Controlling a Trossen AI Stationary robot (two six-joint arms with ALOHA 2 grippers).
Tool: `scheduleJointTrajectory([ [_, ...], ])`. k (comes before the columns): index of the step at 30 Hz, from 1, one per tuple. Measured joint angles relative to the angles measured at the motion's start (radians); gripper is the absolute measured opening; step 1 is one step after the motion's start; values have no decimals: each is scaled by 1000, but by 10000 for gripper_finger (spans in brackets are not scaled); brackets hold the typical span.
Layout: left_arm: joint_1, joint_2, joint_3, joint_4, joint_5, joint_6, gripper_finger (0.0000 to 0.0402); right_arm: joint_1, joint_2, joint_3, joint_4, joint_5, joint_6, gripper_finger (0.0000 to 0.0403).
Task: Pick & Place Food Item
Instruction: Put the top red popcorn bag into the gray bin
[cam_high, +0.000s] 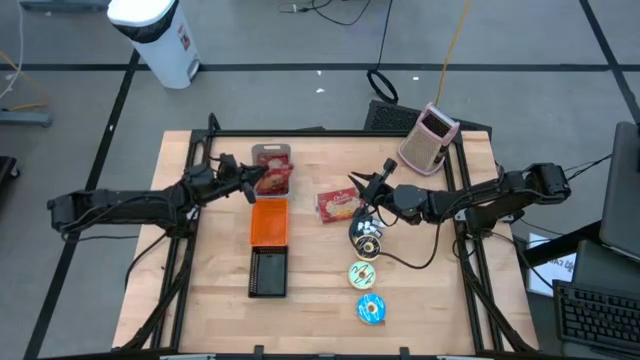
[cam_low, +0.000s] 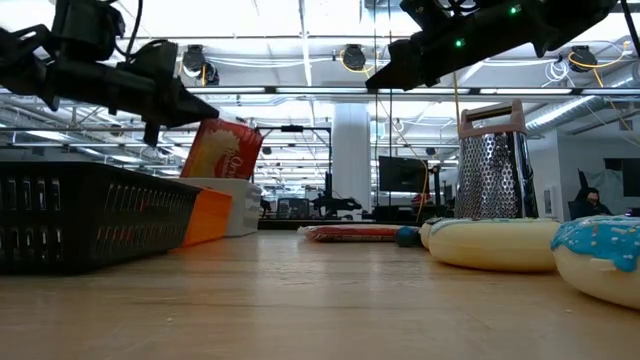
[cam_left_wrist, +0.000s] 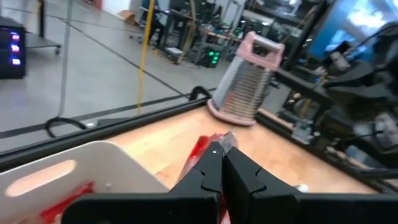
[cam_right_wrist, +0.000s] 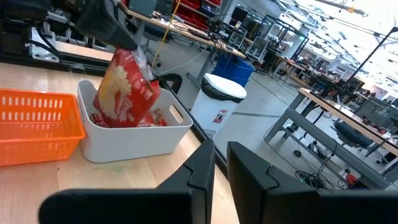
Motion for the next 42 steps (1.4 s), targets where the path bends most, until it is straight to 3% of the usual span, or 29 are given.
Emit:
scheduleJointTrajectory([
  [8, 18, 57, 2, 2, -97, 89, 2, 0, 0, 0, 0, 0, 0, 36],
  [26, 22, 70, 2, -7, -198, 395, 13, 0, 0, 0, 0, 0, -1, 33],
  [31, 21, 70, 2, -1, -197, 441, 59, 0, 0, 0, 0, 0, -1, 36],
  [34, 21, 71, 1, -7, -198, 472, 107, 0, 0, 0, 0, 0, -2, 35],
  [42, 21, 71, 1, 1, -314, 537, 238, 0, 0, 0, 0, 0, -2, 37],
])
